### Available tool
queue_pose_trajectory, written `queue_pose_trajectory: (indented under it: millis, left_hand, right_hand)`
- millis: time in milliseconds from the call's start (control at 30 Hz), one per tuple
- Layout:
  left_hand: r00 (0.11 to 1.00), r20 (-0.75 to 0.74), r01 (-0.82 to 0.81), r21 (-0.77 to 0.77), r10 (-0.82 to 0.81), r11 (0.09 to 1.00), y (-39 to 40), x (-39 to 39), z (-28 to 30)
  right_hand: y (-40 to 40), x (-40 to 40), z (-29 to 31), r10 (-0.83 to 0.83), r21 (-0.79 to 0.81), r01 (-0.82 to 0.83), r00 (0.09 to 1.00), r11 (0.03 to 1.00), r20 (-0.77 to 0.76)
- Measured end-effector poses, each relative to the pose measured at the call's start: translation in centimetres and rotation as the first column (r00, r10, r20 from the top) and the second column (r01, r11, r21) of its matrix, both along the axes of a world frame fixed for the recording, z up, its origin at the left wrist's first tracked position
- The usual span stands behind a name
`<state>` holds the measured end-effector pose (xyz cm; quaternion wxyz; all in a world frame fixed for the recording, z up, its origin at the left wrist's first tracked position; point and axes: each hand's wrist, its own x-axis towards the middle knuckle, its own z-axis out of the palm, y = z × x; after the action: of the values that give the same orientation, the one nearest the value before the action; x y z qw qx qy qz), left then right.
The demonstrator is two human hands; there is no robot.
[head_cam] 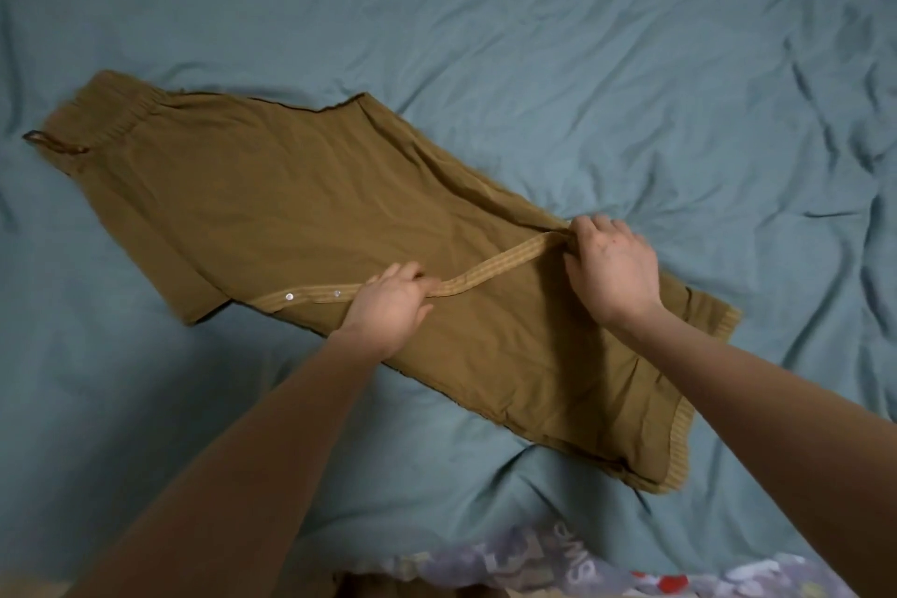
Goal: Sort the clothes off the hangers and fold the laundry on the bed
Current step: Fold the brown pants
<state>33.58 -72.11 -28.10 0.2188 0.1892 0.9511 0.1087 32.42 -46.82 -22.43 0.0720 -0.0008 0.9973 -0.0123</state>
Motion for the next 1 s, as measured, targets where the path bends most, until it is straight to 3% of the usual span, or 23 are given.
queue_pose_trajectory:
  millis: [133, 267, 333, 433, 533, 600, 767, 867, 1000]
  left_hand:
    - [0.997, -0.026, -0.078, -0.013, 0.078, 0.997, 0.5, -2.0, 1.0]
    - [0.984, -0.015, -0.177, -0.02, 0.176, 0.984, 0.8, -3.6, 1.6]
    - [0.967, -0.059, -0.244, 0.043, 0.247, 0.969, 0.9, -4.2, 1.9]
    - [0.954, -0.061, -0.286, 0.126, 0.295, 0.95, 0.7, -5.3, 2.2]
    - [0.962, -0.043, -0.258, 0.163, 0.268, 0.952, -1.3, -5.6, 2.5]
    - [0.961, -0.079, -0.246, 0.19, 0.265, 0.95, -4.3, -5.5, 2.7]
    - [0.93, -0.191, -0.257, 0.267, 0.313, 0.929, -18.1, -5.2, 3.1]
    - [0.927, -0.236, -0.241, 0.223, 0.292, 0.944, -26.9, -4.7, 3.4]
    - [0.983, -0.133, -0.115, 0.065, 0.123, 0.991, -34.2, -3.8, 2.5]
  right_hand:
    - [-0.7, 0.6, 0.2, -0.08, -0.112, 0.074, 0.996, 0.991, -0.05]
    - [-1.2, 3.0, 1.3, 0.015, -0.265, -0.012, 1.0, 0.964, 0.009]
    - [-0.5, 4.3, 1.8, 0.042, -0.238, -0.015, 0.993, 0.971, 0.107]
    - [0.3, 5.6, 2.6, -0.032, -0.077, 0.053, 0.967, 0.996, 0.251]
    - [-1.8, 5.2, 3.1, -0.044, -0.055, 0.056, 0.979, 0.997, 0.201]
    - [-5.4, 3.7, 3.2, -0.01, -0.162, 0.032, 0.991, 0.986, 0.134]
    - [-19.5, -0.5, 1.3, 0.185, -0.455, -0.095, 0.97, 0.885, 0.156]
    - [-28.4, -1.6, -0.2, 0.297, -0.546, -0.177, 0.945, 0.819, 0.14]
    - [-36.5, -1.3, -1.3, 0.411, -0.562, -0.263, 0.899, 0.784, 0.153]
